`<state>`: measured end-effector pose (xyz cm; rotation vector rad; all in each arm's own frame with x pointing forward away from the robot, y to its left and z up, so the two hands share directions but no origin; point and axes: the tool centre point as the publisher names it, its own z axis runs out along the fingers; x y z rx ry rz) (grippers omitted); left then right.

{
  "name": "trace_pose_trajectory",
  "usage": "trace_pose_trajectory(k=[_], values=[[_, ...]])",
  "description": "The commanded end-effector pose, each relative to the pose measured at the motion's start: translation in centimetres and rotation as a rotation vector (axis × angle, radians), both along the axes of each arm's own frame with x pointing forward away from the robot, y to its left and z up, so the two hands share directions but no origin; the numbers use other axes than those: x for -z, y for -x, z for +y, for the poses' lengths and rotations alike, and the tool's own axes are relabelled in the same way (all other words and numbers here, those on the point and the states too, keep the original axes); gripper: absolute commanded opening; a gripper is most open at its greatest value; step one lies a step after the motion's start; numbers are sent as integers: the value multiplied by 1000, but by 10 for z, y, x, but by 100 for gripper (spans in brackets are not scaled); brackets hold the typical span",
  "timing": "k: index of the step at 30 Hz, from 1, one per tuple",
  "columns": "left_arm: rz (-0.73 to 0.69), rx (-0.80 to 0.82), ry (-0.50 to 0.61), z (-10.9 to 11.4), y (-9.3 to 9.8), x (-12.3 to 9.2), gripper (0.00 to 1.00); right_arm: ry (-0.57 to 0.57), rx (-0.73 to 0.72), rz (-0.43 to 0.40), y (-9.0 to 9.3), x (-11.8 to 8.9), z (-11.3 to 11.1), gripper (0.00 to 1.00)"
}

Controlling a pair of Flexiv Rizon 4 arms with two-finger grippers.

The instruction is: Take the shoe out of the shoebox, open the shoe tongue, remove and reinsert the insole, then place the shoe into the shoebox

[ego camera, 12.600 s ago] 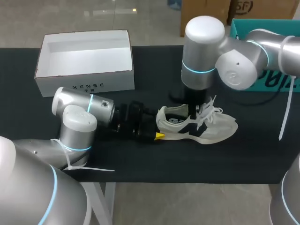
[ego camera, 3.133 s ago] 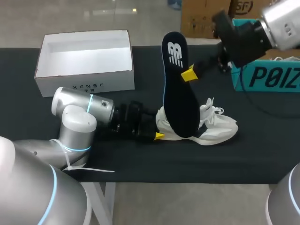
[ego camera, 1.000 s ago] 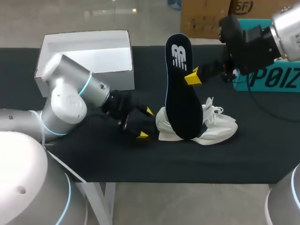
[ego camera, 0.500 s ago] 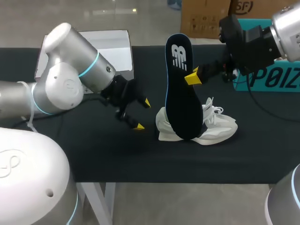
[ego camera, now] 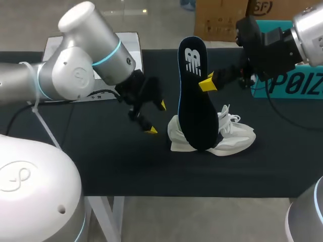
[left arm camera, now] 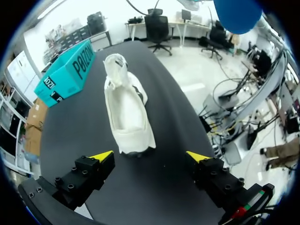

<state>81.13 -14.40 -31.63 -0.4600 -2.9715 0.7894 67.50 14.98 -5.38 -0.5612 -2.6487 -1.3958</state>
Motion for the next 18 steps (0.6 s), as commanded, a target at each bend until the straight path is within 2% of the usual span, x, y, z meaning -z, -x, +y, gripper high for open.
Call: trace_pose_trajectory(k=[1, 18], values=[[-20, 10, -110, -4, -3, -9, 100, 2, 0, 2, -1, 1, 2, 0], [-63, -18, -109, -15, -7, -15, 100, 2, 0, 2, -1, 1, 2, 0]])
